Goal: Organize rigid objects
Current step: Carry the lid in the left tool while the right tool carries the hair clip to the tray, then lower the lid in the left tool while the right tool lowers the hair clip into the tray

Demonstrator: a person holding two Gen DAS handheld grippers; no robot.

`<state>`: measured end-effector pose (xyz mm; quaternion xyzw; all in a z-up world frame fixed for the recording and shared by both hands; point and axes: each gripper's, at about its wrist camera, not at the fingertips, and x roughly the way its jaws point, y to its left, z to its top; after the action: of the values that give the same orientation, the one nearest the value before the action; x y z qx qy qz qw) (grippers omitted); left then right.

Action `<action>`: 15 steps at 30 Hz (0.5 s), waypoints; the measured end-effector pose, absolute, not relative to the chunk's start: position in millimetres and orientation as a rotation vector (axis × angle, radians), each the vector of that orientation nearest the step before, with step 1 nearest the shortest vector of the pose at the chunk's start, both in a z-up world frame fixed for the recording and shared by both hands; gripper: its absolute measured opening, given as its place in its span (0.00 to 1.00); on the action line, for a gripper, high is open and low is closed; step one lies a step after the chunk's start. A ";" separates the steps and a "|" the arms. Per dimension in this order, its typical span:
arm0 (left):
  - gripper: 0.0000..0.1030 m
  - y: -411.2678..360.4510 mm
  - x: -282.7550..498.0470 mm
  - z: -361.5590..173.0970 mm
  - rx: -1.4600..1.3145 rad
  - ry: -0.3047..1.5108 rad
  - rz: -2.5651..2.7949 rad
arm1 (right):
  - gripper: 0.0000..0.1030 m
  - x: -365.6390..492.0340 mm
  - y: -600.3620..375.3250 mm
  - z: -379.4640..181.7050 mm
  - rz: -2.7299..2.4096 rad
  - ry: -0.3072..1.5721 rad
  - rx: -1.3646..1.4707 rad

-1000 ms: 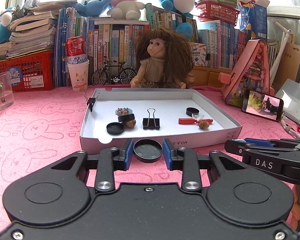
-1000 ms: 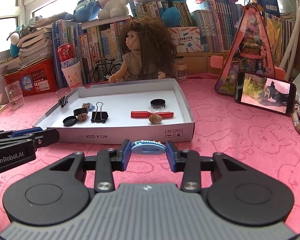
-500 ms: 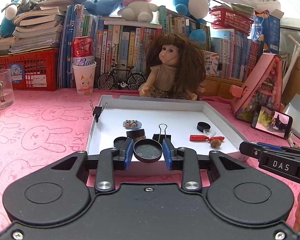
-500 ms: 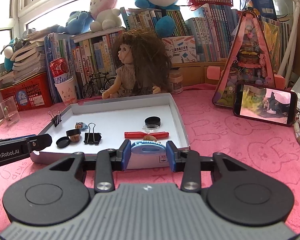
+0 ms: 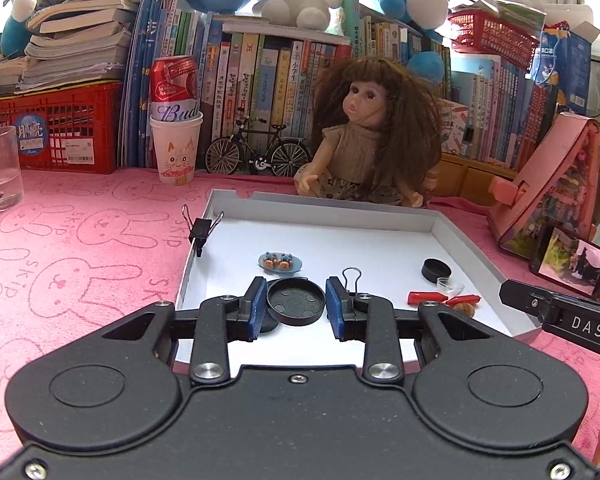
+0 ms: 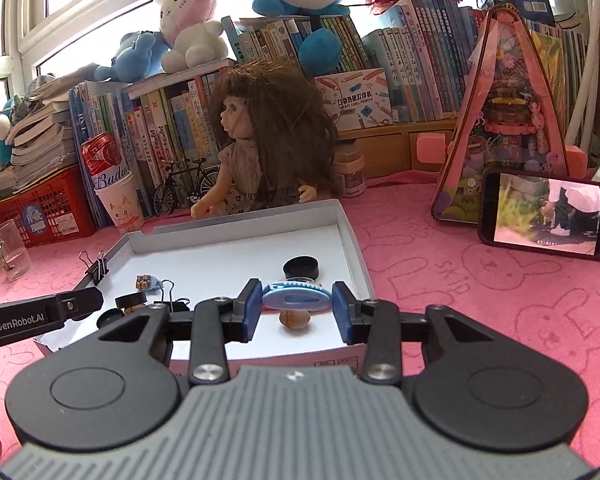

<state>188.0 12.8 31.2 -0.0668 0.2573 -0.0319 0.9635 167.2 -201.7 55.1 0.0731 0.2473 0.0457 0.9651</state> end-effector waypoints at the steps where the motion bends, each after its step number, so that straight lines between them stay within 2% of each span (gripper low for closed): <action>1: 0.29 12.5 190.6 29.2 -0.137 0.528 -0.060 | 0.42 169.7 -201.8 53.5 0.099 0.506 0.158; 15: 0.29 3.7 210.2 14.1 -0.107 0.559 -0.034 | 0.42 189.9 -188.0 43.1 0.111 0.529 0.167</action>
<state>210.2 3.7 14.1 -0.0530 0.2758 -0.0170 0.9596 189.9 -188.0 43.1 0.0822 0.2609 0.0548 0.9603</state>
